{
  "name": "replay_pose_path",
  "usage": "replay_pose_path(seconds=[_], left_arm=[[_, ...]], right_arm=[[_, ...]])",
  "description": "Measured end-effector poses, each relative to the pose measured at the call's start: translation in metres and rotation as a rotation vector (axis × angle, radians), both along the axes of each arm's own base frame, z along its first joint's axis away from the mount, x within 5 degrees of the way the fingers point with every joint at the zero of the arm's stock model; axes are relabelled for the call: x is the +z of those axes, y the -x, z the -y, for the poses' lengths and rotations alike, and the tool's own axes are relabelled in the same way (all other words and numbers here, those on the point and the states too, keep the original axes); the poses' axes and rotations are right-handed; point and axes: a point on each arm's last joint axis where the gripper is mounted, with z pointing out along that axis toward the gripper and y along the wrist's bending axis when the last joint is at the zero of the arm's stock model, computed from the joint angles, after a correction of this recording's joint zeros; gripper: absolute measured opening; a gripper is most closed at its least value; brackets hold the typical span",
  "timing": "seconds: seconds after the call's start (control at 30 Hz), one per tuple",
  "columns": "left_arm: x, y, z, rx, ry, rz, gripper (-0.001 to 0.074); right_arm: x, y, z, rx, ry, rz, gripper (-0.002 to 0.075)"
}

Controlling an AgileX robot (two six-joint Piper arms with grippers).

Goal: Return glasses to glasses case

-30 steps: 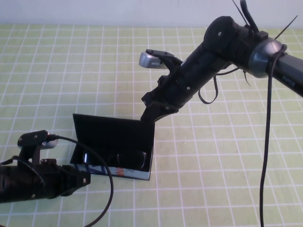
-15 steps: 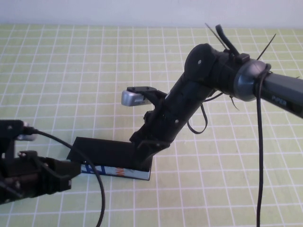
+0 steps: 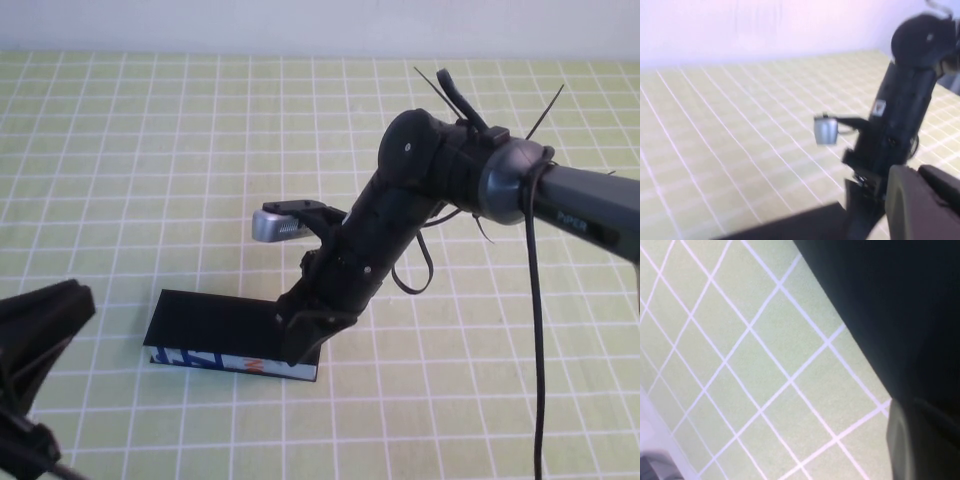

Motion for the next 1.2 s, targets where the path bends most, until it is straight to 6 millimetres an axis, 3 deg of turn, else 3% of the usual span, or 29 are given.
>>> replay_pose_path(seconds=[0.2, 0.47, 0.7, 0.87, 1.03, 1.2], left_arm=[[0.001, 0.016, -0.016, 0.164, -0.006, 0.159, -0.0002], [-0.026, 0.031, -0.047, 0.499, 0.019, 0.315, -0.0002], [-0.047, 0.035, -0.044, 0.457, -0.023, 0.3, -0.0002], [-0.071, 0.032, -0.042, 0.433, -0.061, 0.236, -0.0002], [-0.101, 0.031, -0.043, 0.445, -0.102, 0.16, -0.0002], [-0.104, 0.03, -0.045, 0.464, -0.093, 0.152, -0.0002]], right_arm=[[0.02, 0.003, 0.004, -0.015, 0.001, 0.039, -0.0011], [0.1, 0.022, 0.028, -0.093, 0.026, 0.215, -0.0011], [0.185, 0.062, 0.069, -0.202, 0.014, 0.415, -0.0011], [0.222, 0.108, 0.107, -0.264, 0.003, 0.516, -0.0011], [0.225, 0.16, 0.145, -0.306, 0.013, 0.543, -0.0011], [0.206, 0.203, 0.178, -0.374, 0.001, 0.562, -0.0011]])
